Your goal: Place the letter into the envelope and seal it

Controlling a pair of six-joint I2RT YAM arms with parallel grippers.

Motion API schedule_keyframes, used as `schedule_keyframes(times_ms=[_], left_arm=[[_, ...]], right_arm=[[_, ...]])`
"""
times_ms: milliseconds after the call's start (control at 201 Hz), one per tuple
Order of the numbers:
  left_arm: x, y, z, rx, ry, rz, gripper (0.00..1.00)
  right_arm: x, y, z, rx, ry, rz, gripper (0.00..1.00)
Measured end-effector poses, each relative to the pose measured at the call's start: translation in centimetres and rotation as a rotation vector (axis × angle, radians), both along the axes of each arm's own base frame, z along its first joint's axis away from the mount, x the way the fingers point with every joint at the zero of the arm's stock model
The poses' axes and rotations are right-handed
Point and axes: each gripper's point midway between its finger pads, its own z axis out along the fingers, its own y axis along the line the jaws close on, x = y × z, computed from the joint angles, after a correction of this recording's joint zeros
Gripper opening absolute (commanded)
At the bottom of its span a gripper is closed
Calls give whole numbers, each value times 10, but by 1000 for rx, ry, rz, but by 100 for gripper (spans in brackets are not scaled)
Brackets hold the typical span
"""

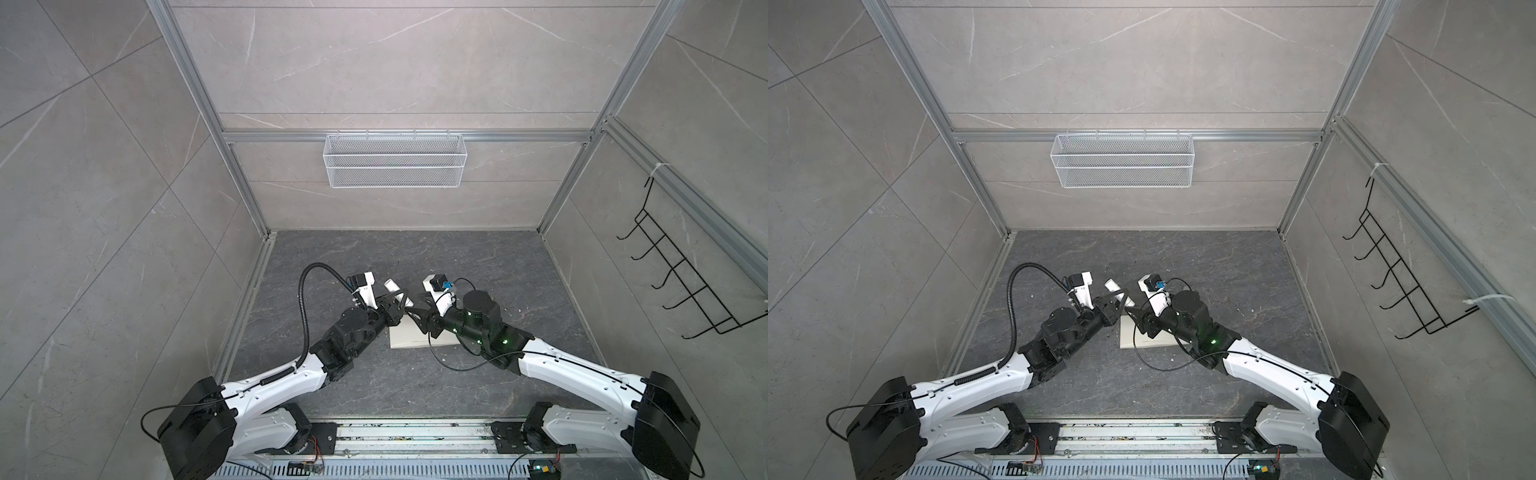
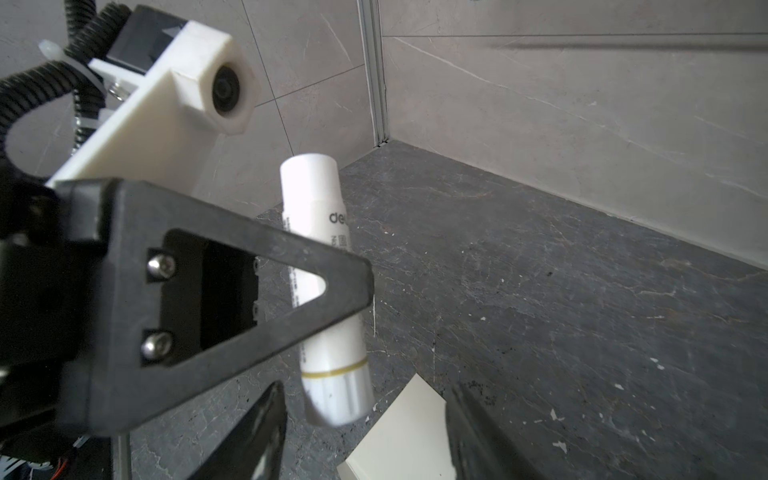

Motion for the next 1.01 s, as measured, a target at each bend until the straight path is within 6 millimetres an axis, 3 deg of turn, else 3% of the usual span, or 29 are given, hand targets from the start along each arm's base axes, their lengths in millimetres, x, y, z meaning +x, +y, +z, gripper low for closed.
schedule_keyframes(times_ms=[478,707,1006], left_arm=[[0,0,3,-37,10,1,0],[0,0,6,-46,4,0,0],[-1,-1,6,-46,5,-4,0]], right_arm=[[0,12,-8,7,32,46,37],[-1,14,-5,11,28,53,44],[1,13,-5,-3,20,45,39]])
